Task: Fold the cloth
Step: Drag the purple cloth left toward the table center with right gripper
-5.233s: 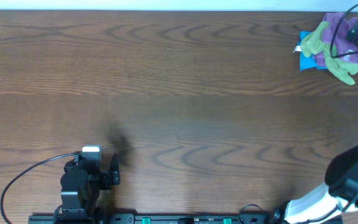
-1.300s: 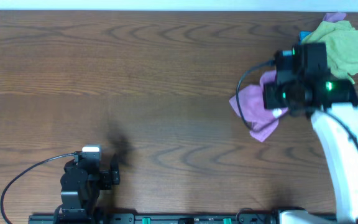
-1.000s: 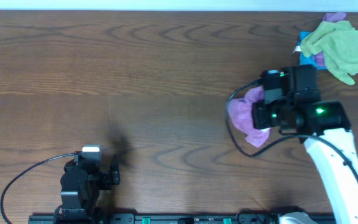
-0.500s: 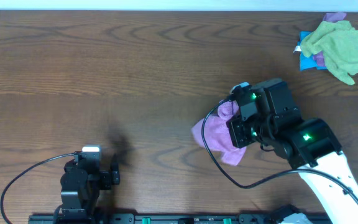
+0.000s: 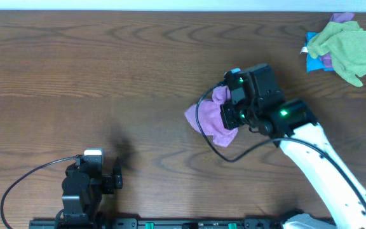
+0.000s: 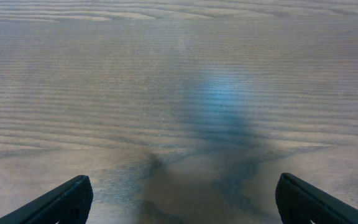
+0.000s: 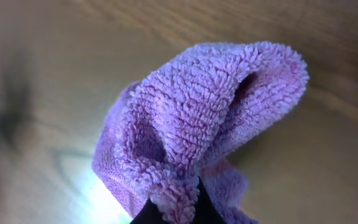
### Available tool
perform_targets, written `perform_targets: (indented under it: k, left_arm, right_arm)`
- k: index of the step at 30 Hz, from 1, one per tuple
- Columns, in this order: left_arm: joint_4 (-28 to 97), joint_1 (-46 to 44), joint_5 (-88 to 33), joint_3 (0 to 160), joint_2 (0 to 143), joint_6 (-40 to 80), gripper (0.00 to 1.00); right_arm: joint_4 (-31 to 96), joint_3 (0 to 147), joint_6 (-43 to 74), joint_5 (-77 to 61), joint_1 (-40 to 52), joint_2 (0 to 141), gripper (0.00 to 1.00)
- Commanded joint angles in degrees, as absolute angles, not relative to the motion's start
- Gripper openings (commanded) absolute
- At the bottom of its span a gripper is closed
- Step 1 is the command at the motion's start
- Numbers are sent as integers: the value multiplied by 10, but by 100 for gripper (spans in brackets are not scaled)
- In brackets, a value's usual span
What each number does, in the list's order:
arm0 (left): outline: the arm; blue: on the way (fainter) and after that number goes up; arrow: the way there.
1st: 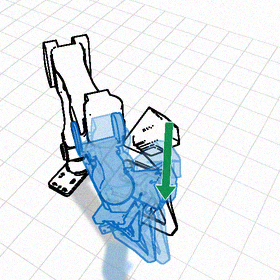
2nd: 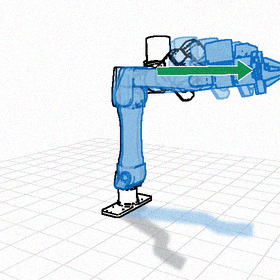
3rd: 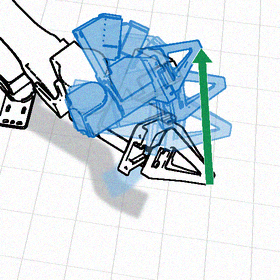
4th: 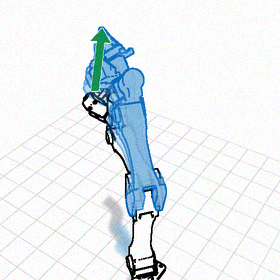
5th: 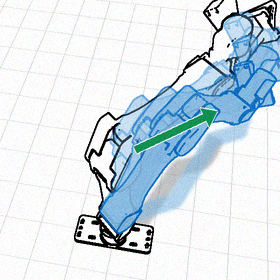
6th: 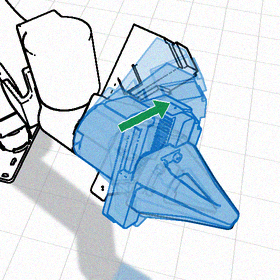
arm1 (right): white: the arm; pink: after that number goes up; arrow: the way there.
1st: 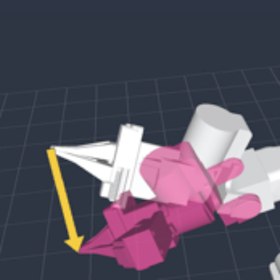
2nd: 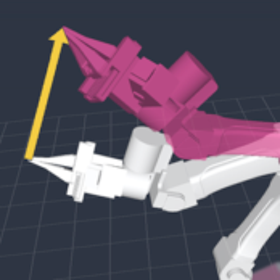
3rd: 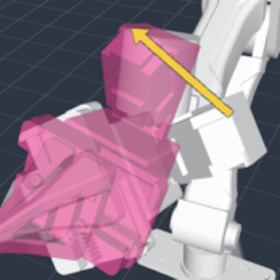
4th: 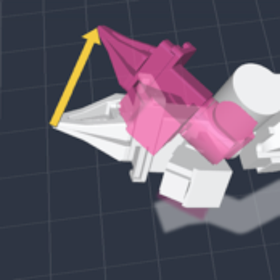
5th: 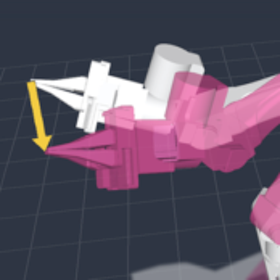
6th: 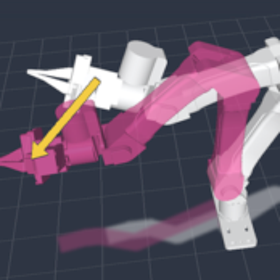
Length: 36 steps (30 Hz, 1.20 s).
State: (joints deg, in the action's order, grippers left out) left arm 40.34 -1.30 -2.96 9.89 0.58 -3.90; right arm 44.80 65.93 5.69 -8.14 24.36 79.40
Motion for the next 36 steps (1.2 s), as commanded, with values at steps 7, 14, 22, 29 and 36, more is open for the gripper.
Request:
perform_targets:
  k: [7, 14, 22, 29, 36]
  left_arm:
    - [419, -15, -23, 92, 2, -43, 95]
    - [419, -15, -23, 92, 2, -43, 95]
    - [419, -15, -23, 92, 2, -43, 95]
    - [419, -15, -24, 92, 2, -43, 95]
    - [419, -15, -24, 92, 2, -43, 95]
  right_arm:
    - [370, 657, 62, 28, 234, 864, 1]
    - [289, 657, 62, 76, 200, 910, 1]
    - [209, 657, 62, 76, 160, 983, 1]
    - [131, 657, 62, 126, 151, 1040, 1]
    - [91, 657, 69, 171, 134, 1063, 1]
